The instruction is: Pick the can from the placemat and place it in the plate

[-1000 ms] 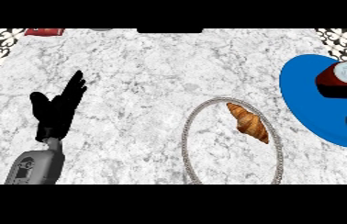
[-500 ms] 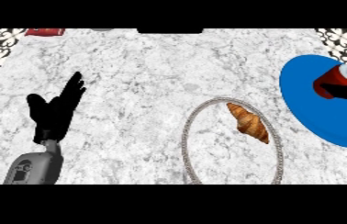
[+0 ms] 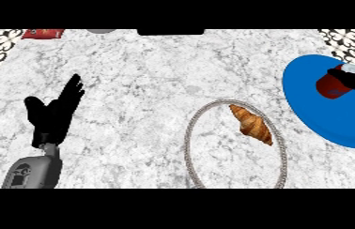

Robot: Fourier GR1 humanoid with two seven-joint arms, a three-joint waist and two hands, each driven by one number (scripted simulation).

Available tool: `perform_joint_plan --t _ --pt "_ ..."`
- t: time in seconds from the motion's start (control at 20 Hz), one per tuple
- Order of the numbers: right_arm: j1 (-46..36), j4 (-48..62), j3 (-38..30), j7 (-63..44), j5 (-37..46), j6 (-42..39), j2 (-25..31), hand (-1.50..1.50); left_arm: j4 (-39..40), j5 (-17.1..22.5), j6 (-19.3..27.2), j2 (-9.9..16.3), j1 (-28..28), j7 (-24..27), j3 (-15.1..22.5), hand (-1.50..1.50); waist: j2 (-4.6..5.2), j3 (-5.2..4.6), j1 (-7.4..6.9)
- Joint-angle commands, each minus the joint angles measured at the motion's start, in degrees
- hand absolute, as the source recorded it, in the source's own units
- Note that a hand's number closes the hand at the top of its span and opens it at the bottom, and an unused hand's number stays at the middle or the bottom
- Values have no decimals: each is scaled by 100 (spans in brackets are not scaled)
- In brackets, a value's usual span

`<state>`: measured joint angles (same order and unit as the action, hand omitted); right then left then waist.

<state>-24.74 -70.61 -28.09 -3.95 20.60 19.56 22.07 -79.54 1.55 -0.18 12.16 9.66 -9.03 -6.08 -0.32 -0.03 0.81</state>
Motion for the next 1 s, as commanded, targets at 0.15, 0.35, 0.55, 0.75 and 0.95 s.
perform_joint_plan --t 0.15,0.35,0.55,0.75,0.95 --pt "492 -746 -497 -450 -1454 -1063 -51 -150 305 65 -145 103 115 198 -162 0 16 0 4" --pt "965 -579 -687 214 -1715 -1245 249 -150 -220 -137 88 -218 30 -160 144 0 27 3 -60" --pt "1535 -1096 -787 364 -2003 -1401 142 -150 -289 -167 49 -107 -56 -212 36 0 22 3 -56" --pt "1926 -731 -1075 793 -2166 -1624 348 -150 -378 -69 -123 -17 -3 -313 -33 0 25 4 -51" --pt "1615 -43 -1110 1107 -2224 -1484 535 -150 -213 -400 220 -433 7 -58 211 0 34 4 -72"
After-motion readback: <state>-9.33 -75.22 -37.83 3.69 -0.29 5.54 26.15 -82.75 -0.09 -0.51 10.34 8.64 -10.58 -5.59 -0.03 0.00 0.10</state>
